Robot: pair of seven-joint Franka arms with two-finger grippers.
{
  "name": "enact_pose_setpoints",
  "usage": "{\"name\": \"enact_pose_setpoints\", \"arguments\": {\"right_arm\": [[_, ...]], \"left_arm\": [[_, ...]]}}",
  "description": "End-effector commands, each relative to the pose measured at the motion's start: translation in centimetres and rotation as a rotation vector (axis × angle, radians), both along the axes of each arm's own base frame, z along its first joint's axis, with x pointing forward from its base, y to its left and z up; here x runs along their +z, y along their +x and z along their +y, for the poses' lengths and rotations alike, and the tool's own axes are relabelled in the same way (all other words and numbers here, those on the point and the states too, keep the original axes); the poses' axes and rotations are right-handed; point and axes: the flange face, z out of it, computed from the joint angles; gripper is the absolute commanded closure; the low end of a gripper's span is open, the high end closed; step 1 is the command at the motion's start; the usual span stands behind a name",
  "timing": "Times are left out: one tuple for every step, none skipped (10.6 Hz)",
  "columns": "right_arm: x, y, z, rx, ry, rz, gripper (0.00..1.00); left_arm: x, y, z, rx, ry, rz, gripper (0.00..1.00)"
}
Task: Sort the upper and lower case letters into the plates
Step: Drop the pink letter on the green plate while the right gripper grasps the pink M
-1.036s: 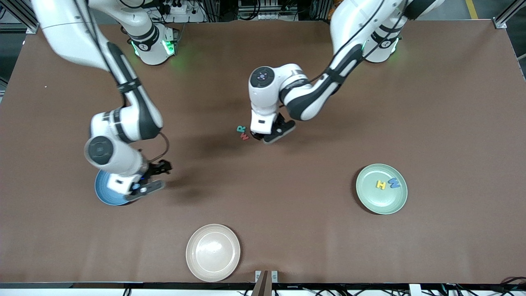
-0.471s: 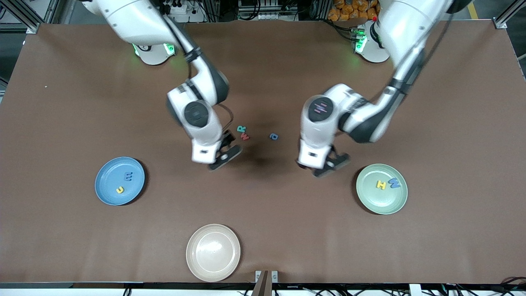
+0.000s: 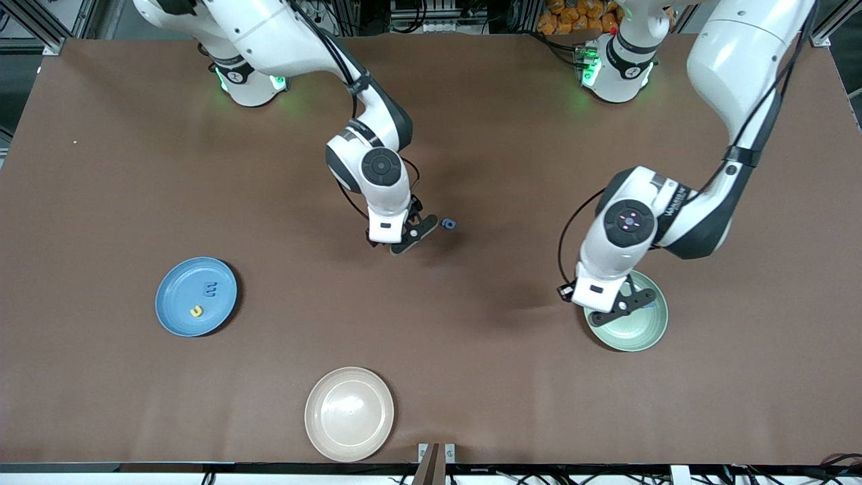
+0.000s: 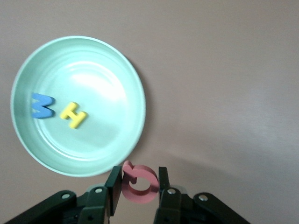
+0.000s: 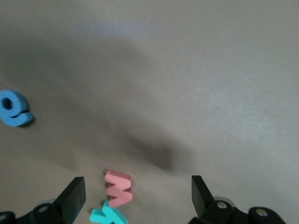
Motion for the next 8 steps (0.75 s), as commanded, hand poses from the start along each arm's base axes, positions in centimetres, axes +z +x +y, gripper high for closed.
{"name": "enact_pose_setpoints", "arguments": {"right_arm": [[-0.6, 0.0, -0.2, 0.002, -0.001, 0.006, 0.0], [-1.1, -0.4, -0.1, 0.012, -0.005, 0.016, 0.0], [-1.2, -0.6, 0.0, 0.014, -0.007, 0.019, 0.0], [-1.2, -0.7, 0.1, 0.014, -0.008, 0.02, 0.0], [-1.2, -1.0, 0.4, 0.018, -0.008, 0.022, 0.0], [-1.6, -1.4, 0.3, 0.02, -0.014, 0.027, 0.0], [-1.9, -1.7, 0.2, 0.022, -0.018, 0.032, 0.0], [-2.1, -1.9, 0.1, 0.023, -0.021, 0.037, 0.0]], "left_arm": [[-0.2, 0.2, 3.5, -0.034, 0.019, 0.024, 1.0], [-0.6, 0.3, 3.9, -0.039, 0.031, 0.025, 1.0], [-1.1, 0.4, 4.4, -0.049, 0.051, 0.022, 1.0], [-1.8, 0.7, 5.6, -0.038, 0.056, 0.031, 1.0], [-2.1, 0.7, 5.7, -0.039, 0.057, 0.034, 1.0], [-2.9, 0.7, 5.8, -0.047, 0.066, 0.039, 1.0], [-3.4, 0.8, 6.0, -0.051, 0.072, 0.043, 1.0], [-4.0, 1.2, 8.3, -0.026, 0.076, 0.051, 0.97]]}}
